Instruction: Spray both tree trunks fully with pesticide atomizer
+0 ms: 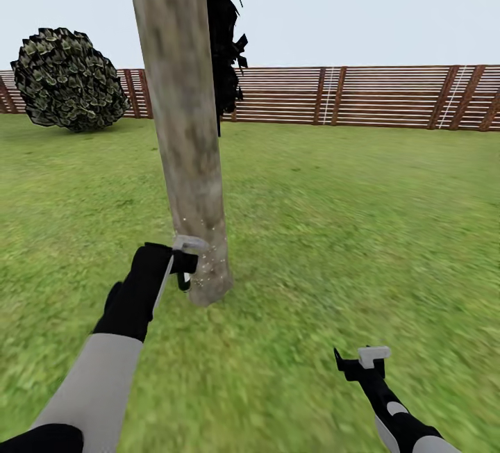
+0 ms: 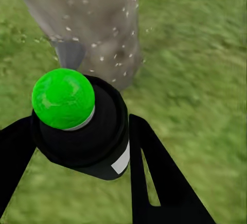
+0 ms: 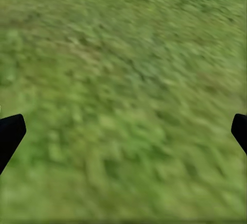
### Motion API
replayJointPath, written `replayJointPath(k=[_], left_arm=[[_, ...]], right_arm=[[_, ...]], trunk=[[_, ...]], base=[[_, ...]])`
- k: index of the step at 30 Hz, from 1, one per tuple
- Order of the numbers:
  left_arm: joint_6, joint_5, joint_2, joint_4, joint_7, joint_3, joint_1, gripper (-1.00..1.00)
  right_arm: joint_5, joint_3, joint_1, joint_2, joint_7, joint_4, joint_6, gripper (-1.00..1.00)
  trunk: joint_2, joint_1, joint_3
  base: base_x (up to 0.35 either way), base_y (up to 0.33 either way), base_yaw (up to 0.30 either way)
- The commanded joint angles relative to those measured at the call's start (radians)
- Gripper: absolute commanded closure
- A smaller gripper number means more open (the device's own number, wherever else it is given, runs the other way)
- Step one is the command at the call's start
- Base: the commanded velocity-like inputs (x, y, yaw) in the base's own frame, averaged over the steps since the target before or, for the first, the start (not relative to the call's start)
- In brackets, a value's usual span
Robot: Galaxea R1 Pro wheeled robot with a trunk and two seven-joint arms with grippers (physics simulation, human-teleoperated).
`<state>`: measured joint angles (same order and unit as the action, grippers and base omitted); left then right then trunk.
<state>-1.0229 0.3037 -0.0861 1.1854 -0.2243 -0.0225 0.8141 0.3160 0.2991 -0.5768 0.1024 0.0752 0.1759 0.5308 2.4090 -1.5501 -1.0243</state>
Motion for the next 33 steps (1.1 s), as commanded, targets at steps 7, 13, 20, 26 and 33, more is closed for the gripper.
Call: replayJointPath(k=[7, 13, 20, 26, 33], left_arm=[[0.000, -0.009, 0.102, 0.043, -0.001, 0.098, 0.000, 1.00], [-0.005, -0.012, 0.053, 0.055, -0.001, 0.080, 0.000, 1.00], [-0.006, -0.006, -0.010, 0.056, -0.001, -0.007, 0.018, 1.00], [-0.007, -0.007, 0.088, 0.052, -0.001, 0.097, 0.051, 1.00], [-0.007, -0.011, 0.075, 0.048, -0.001, 0.072, 0.056, 1.00]], right_arm=[[0.000, 0.000, 0.000, -0.001, 0.000, -0.001, 0.000, -1.00], [0.000, 0.000, 0.000, -0.001, 0.000, -0.001, 0.000, -1.00], [0.000, 0.000, 0.000, -0.001, 0.000, 0.000, 0.000, -1.00], [0.000, 0.000, 0.000, -0.001, 0.000, -0.001, 0.000, -1.00], [0.000, 0.000, 0.000, -0.001, 0.000, 0.000, 0.000, -1.00]], trunk=[[0.000, 0.000, 0.000], [0.000, 0.000, 0.000], [0.000, 0.000, 0.000], [0.000, 0.000, 0.000], [0.000, 0.000, 0.000]], base=[[0.000, 0.000, 0.000], [0.000, 0.000, 0.000], [0.000, 0.000, 0.000], [0.000, 0.000, 0.000], [0.000, 0.000, 0.000]])
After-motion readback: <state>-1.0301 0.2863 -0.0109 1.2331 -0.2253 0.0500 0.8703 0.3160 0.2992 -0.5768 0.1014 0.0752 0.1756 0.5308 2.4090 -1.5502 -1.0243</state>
